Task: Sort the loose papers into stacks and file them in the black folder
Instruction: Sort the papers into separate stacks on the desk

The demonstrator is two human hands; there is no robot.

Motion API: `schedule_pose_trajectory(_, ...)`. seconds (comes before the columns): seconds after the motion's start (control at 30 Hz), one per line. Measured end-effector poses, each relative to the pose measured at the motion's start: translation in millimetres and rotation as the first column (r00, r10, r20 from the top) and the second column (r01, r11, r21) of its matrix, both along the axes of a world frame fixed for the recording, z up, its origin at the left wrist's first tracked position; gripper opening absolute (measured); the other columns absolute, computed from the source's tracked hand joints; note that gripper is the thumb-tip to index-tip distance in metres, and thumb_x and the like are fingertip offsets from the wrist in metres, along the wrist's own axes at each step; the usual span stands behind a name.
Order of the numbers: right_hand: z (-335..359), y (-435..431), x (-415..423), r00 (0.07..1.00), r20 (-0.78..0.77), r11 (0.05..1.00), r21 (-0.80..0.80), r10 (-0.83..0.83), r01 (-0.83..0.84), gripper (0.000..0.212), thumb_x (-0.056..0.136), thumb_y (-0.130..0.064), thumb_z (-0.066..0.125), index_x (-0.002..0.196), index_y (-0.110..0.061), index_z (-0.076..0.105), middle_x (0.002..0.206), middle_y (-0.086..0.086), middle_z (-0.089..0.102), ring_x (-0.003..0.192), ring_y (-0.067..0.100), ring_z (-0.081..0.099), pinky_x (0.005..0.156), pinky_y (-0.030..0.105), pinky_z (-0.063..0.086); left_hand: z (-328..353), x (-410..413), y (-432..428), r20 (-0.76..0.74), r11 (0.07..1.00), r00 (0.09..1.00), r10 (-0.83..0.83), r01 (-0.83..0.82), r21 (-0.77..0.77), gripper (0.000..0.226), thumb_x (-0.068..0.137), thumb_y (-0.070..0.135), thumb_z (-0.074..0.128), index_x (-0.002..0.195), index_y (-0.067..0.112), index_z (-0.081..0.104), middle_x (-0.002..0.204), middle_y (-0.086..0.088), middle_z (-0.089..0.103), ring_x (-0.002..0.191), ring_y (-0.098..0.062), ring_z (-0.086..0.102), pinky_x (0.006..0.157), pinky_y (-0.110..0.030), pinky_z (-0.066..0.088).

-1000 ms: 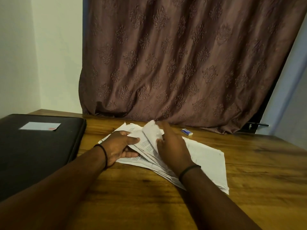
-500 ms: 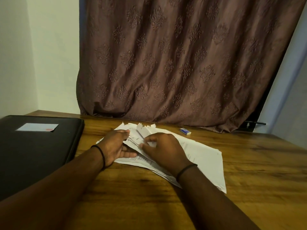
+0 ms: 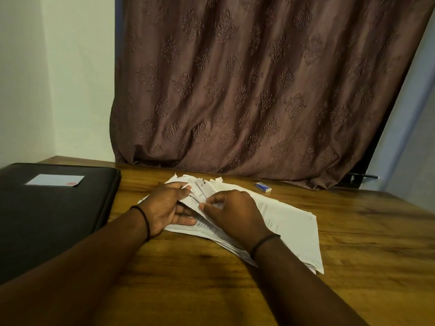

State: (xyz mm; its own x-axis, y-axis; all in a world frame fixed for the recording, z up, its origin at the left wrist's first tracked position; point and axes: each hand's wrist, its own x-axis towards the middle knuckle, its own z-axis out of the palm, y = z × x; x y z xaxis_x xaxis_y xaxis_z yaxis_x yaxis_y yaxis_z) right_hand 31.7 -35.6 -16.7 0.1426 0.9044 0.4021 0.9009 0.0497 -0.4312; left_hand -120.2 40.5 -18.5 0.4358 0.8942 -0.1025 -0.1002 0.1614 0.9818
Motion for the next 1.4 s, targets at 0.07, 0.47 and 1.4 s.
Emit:
schedule_pose_trajectory(0.07,-1,1,1,0.999,-0.04,1.0,0.0,-0.004,0.004,0.033,0.091,-0.049,0.062,0.105,-0.024,0.077,0.112,-0.01,0.072,0.096,0.004,0.06,0.091,0.024,0.047,0,0,1,0.009,1.0,1.0,-0.01,0.01,-0.004,0.022,0.102,0.014,0.045,0.12,0.014,0.057,0.091,-0.01,0.075,0.073,-0.026,0.073,0.06,-0.042,0.061)
schedule_pose_trajectory(0.47,-4,2,2,0.997,-0.082,1.0,0.019,0.005,-0.004,0.032,0.086,-0.048,0.069,0.104,-0.023,0.077,0.106,-0.01,0.074,0.092,0.002,0.06,0.088,0.025,0.048,-3,2,5,-0.003,0.999,0.999,-0.034,0.034,-0.001,0.012,0.096,0.007,0.056,0.106,0.015,0.055,0.079,-0.008,0.075,0.064,-0.023,0.072,0.059,-0.04,0.061)
schedule_pose_trajectory(1.4,10,-7,14,0.909,-0.29,0.86,0.332,-0.298,0.388,0.032,0.101,-0.02,0.048,0.133,-0.023,0.044,0.115,0.01,0.067,0.097,0.026,0.065,0.075,0.029,0.05,-7,3,8,-0.035,0.998,0.998,-0.053,0.052,-0.023,0.029,0.093,-0.005,0.055,0.118,0.008,0.057,0.099,-0.008,0.075,0.084,-0.024,0.074,0.066,-0.04,0.062)
